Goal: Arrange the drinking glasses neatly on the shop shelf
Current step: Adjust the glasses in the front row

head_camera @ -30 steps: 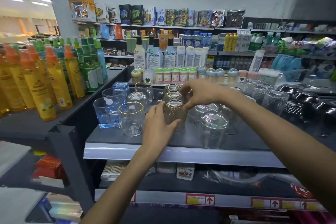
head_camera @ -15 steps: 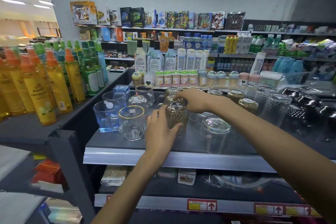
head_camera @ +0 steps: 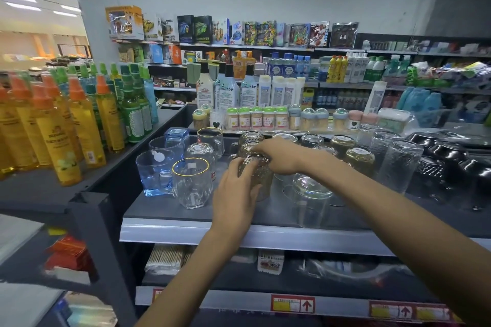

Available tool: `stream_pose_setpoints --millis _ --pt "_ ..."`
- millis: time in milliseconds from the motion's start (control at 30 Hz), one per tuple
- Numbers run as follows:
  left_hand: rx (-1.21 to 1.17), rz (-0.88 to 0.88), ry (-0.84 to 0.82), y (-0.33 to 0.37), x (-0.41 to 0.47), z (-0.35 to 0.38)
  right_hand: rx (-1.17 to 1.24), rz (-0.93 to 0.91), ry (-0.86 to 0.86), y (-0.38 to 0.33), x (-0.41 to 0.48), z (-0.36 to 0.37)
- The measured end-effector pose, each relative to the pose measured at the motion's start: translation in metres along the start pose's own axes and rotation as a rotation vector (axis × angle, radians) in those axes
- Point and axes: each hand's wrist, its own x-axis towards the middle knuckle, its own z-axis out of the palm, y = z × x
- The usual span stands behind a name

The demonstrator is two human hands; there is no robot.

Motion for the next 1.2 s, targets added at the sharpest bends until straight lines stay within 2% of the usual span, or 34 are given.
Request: stream_pose_setpoints --millis 133,233,367,500,600,700,800,1033,1200 --pt "0.02 0.016 -0.011 0.001 -0.001 -0.006 0.073 0.021 0.065 -0.001 -0.011 -0.007" --pt "0.031 0.048 -0.002 -0.002 -0.007 -0.02 0.133 -0.067 0.186 -0.009 -0.023 -0.008" --pt "0.101 0.085 0.16 -0.018 -0.031 -0.056 0.304 -0.202 0.341 -0.033 -0.037 -0.007" --pt "0.227 0.022 0.263 -0.045 -0.049 -0.096 0.54 -0.183 0.394 -0.067 -0.038 0.012" --pt "0.296 -0.093 0.138 -0.069 -0.038 -0.115 0.59 -0.115 0.314 -0.096 -0.027 0.037" --pt "0.287 -0.054 -0.057 -0.09 -0.025 -0.119 0.649 -0.028 0.291 -0.12 -0.006 0.066" --pt "0.217 0.052 -0.122 -0.11 -0.019 -0.116 0.709 0.056 0.364 -0.132 0.011 0.088" --pt "-0.113 0.096 -0.148 -0.142 -0.008 -0.122 0.881 0.137 0.465 -0.15 0.007 0.11" --pt "-0.355 0.158 -0.18 -0.132 -0.003 -0.14 1.152 0.193 0.593 -0.154 -0.017 0.107"
